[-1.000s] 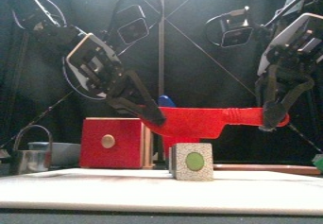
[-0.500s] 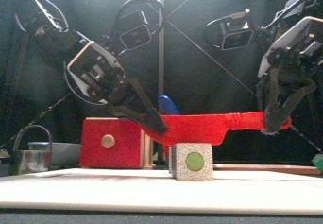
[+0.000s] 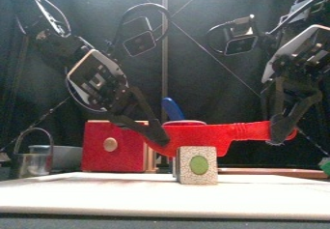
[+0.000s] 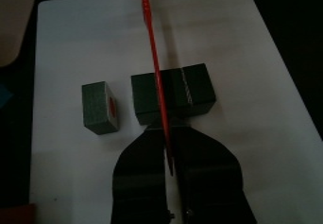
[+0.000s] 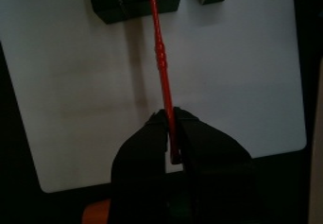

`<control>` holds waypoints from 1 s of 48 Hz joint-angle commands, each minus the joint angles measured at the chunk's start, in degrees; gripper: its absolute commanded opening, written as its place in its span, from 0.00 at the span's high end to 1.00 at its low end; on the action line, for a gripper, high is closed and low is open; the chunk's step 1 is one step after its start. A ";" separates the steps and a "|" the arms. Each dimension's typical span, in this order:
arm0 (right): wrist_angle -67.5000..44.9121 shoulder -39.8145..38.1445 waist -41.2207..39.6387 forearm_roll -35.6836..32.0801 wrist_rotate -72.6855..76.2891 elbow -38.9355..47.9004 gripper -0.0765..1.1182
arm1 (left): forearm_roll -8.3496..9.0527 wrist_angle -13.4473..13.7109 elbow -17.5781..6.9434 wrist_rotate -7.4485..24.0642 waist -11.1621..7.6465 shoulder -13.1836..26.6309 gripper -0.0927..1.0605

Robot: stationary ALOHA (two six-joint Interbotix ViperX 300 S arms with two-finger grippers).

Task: Place sushi on board then cut the sushi with the knife then place the pieces on the plate
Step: Cut the sushi into 4 pieces

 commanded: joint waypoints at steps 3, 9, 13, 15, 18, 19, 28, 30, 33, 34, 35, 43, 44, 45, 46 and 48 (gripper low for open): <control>-0.62 0.88 0.26 0.53 0.44 0.09 0.67 | 0.18 0.18 0.44 0.00 -1.93 0.70 0.65; -1.49 2.99 0.53 0.88 0.44 0.00 0.67 | -0.35 0.09 0.09 0.00 -2.37 2.11 0.66; -1.67 4.13 0.53 0.79 0.35 0.00 0.67 | -0.79 0.09 -0.09 0.09 -2.37 2.90 0.65; -1.85 4.66 0.53 0.70 0.35 0.00 0.67 | -0.88 0.09 -0.09 0.18 -2.37 3.34 0.65; -1.76 4.92 0.53 0.70 0.35 -0.18 0.67 | -0.79 0.00 -0.35 0.18 -2.37 3.60 0.66; -1.85 4.92 0.53 0.62 0.26 -0.35 0.67 | -0.79 0.00 -0.44 0.18 -2.37 3.60 0.66; -0.97 3.25 0.53 0.53 -0.35 -1.76 0.67 | -0.79 0.44 -1.14 0.26 -2.37 1.49 0.66; -0.44 2.29 0.53 0.53 -0.53 -2.20 0.67 | -0.70 0.53 -1.23 0.26 -2.37 0.70 0.66; 0.62 1.32 0.62 0.35 -0.53 -2.64 0.67 | -0.70 0.53 -1.23 0.26 -2.46 -1.14 0.66; 1.05 0.97 0.62 0.18 -0.53 -2.81 0.67 | -0.70 0.53 -1.23 0.26 -2.55 -1.58 0.66; 1.41 0.70 0.62 0.00 -0.53 -2.99 0.67 | -0.70 0.53 -1.23 0.26 -2.55 -2.02 0.65; 3.69 -1.32 0.62 -2.46 -0.26 -4.31 0.67 | -0.44 0.18 -1.49 0.35 -2.55 -5.10 0.66; 3.78 -1.49 0.62 -2.55 -0.18 -4.48 0.67 | -0.44 0.18 -1.49 0.35 -2.55 -5.45 0.66; 3.96 -1.67 0.62 -2.64 -0.18 -4.57 0.67 | -0.44 0.18 -1.49 0.26 -2.55 -5.71 0.66; 4.13 -1.85 0.62 -2.55 -0.18 -4.66 0.67 | -0.44 0.18 -1.49 0.26 -2.64 -5.98 0.66; 4.31 -2.11 0.79 -2.55 -0.18 -5.01 0.67 | -0.44 0.18 -1.58 0.18 -2.81 -6.42 0.66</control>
